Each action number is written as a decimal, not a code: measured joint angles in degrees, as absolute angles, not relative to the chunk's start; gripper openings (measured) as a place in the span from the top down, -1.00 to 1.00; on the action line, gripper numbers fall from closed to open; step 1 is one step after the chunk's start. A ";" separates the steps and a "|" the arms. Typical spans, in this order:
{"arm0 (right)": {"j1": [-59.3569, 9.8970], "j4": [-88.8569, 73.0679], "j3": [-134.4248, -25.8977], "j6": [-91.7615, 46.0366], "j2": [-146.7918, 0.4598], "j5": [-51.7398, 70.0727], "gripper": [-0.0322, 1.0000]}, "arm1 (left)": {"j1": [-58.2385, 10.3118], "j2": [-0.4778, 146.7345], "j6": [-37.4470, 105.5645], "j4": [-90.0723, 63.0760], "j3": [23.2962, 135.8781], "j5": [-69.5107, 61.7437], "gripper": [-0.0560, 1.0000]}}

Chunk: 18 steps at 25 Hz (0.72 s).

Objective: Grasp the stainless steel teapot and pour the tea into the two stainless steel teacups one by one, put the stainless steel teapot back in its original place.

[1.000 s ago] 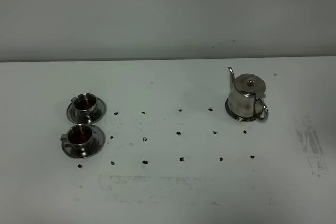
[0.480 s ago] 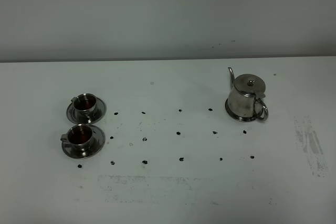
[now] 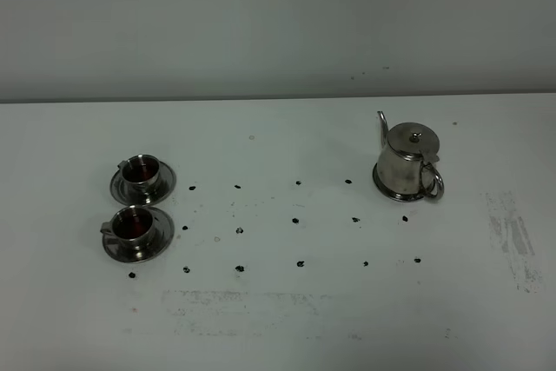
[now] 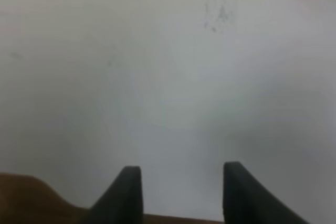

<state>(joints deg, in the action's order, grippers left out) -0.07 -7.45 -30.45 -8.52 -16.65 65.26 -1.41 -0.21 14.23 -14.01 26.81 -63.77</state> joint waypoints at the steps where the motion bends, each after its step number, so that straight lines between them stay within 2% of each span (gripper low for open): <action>1: 0.55 -7.45 -30.13 -8.52 -15.96 65.00 0.24 | -1.41 -0.21 14.23 -14.01 26.81 -63.77 -0.32; 18: 1.37 -7.45 -29.85 -8.52 -6.78 64.33 0.28 | -1.41 -0.21 14.23 -14.01 26.81 -63.77 -0.32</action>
